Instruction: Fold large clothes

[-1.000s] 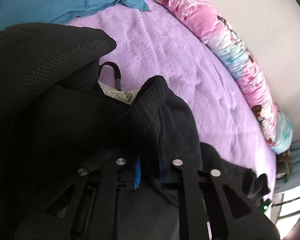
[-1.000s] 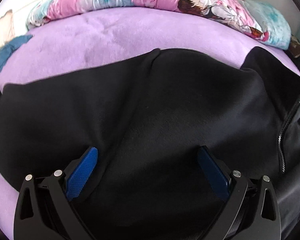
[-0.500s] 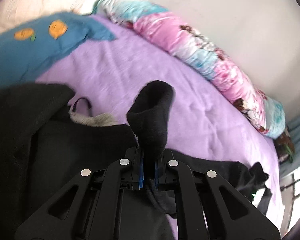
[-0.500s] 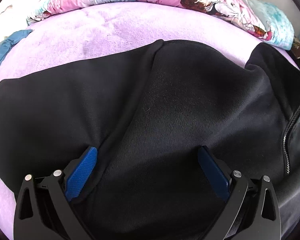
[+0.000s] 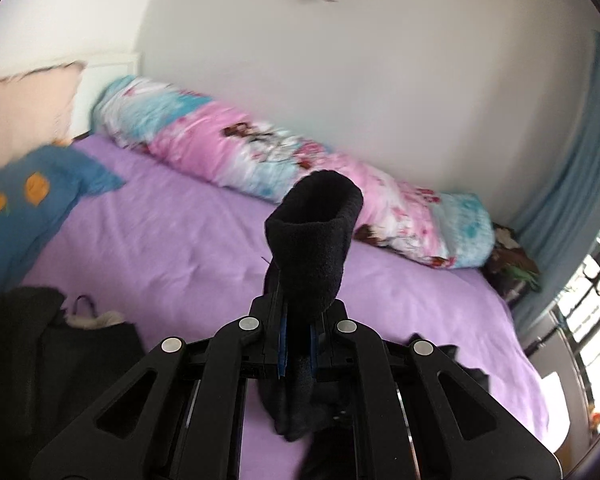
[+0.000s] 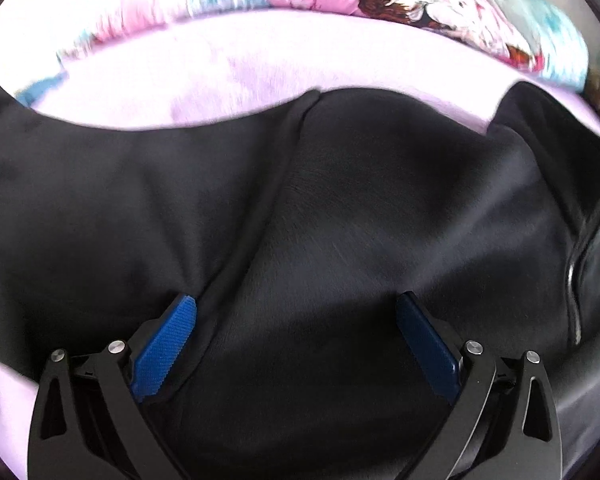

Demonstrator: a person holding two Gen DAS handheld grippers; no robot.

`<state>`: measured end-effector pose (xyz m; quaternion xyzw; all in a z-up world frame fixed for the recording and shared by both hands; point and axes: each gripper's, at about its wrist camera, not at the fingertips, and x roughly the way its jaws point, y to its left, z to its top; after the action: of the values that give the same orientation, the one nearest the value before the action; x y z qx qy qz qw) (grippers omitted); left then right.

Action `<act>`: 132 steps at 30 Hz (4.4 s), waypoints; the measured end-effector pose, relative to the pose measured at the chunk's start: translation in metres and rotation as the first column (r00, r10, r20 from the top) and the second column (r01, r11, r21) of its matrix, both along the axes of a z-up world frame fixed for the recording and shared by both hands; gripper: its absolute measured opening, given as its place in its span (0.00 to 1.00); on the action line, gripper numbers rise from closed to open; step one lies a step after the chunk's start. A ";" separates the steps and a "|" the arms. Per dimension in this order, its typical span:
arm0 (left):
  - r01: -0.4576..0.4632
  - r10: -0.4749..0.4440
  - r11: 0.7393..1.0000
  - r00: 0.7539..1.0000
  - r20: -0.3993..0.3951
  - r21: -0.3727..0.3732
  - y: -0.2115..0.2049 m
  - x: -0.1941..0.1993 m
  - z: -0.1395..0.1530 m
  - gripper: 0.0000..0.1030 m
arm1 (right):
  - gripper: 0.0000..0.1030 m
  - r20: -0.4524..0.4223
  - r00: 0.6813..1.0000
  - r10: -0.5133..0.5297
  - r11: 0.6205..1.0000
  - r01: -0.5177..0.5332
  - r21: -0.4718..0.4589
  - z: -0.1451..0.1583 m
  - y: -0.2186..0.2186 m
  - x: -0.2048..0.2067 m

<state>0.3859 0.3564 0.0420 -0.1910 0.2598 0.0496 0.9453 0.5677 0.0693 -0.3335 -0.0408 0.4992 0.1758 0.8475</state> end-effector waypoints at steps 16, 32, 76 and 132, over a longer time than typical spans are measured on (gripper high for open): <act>0.313 -0.312 0.948 0.950 -0.017 0.055 -0.257 0.051 0.010 0.07 | 0.94 0.137 0.984 -0.118 0.993 0.117 0.019 0.056 -0.234 -0.096; 0.382 -0.387 0.922 0.891 -0.237 -0.066 -0.445 0.114 -0.208 0.07 | 0.94 0.030 0.989 -0.147 0.989 0.147 -0.005 0.000 -0.334 -0.080; 0.084 -0.182 0.826 0.976 -0.123 -0.558 -0.159 0.032 -0.318 0.94 | 0.94 0.232 0.954 0.189 0.980 -0.198 0.013 0.135 -0.257 -0.060; -0.242 0.029 0.605 0.959 -0.284 -0.758 -0.126 0.015 -0.394 0.22 | 0.07 -0.165 0.879 0.448 0.888 -0.458 -0.030 0.025 -0.007 0.112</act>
<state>0.4013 0.2304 -0.3521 -0.5971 0.3531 0.0258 0.7198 0.6796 0.0623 -0.3082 -0.1714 0.5452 0.3546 0.7400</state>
